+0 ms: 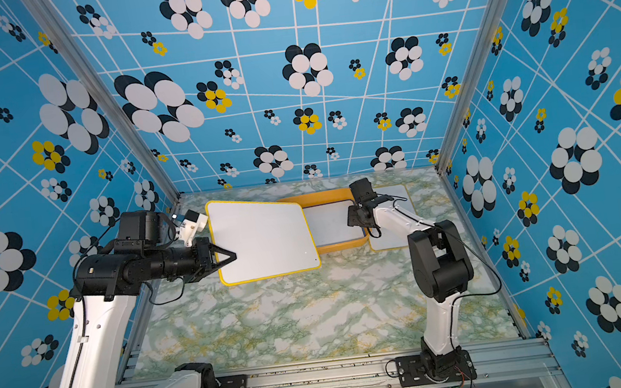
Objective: Put the whiteboard into the storage box
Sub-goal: Adjust the storage box at the center of the board.
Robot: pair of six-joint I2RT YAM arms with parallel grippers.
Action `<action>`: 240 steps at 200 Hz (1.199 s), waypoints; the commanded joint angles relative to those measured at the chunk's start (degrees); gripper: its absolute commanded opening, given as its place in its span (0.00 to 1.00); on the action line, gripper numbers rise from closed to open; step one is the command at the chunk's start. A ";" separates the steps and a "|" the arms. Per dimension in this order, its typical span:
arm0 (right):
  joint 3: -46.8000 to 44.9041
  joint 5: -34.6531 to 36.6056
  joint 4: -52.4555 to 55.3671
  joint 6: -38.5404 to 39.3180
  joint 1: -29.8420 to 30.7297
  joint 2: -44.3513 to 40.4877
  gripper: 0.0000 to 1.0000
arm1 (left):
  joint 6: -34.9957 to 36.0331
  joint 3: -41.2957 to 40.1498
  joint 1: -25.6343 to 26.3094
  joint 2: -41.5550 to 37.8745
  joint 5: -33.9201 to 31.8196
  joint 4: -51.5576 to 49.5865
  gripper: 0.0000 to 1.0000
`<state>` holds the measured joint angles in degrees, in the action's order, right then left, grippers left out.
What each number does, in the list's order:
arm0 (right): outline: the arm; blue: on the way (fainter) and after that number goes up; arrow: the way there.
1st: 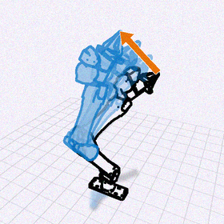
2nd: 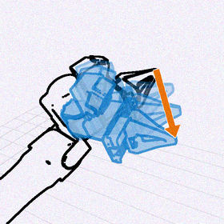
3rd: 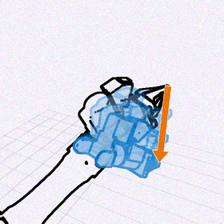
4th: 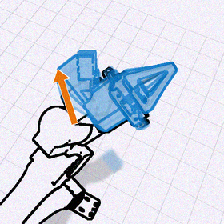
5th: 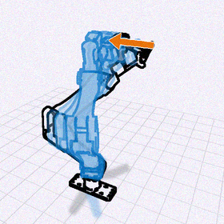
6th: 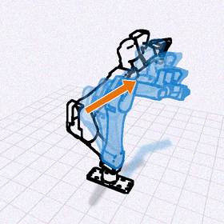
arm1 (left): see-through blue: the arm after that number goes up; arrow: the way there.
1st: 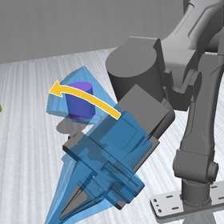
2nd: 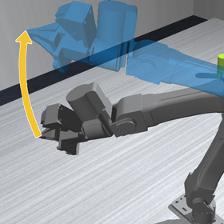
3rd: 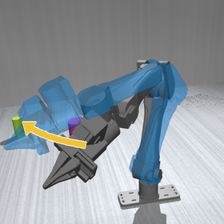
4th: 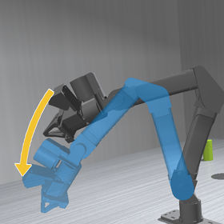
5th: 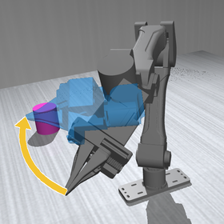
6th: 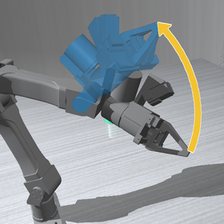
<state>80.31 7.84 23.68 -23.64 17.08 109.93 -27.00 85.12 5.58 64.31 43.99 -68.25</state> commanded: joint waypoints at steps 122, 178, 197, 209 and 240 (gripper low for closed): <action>-5.36 -4.02 3.60 0.75 1.19 -2.68 0.15 | 0.20 -4.87 -5.38 -3.02 9.53 8.23 0.00; -8.82 -2.87 2.29 5.11 3.55 -4.35 0.05 | 0.76 -5.36 -6.73 -3.67 10.15 7.35 0.00; -10.14 -2.78 1.21 5.80 4.42 -5.03 0.04 | 0.97 -5.49 -6.96 -4.00 10.15 6.95 0.00; -10.66 -2.98 1.05 6.02 4.75 -5.21 0.04 | 0.97 -5.61 -7.16 -4.24 10.11 6.71 0.00; -11.92 -3.37 1.05 5.78 5.65 -6.18 0.04 | 1.03 -6.08 -7.41 -4.80 10.07 6.29 0.00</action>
<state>70.39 4.54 24.08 -20.47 21.45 105.38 -27.81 79.11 -1.19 61.47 50.02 -64.01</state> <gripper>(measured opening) 0.115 0.076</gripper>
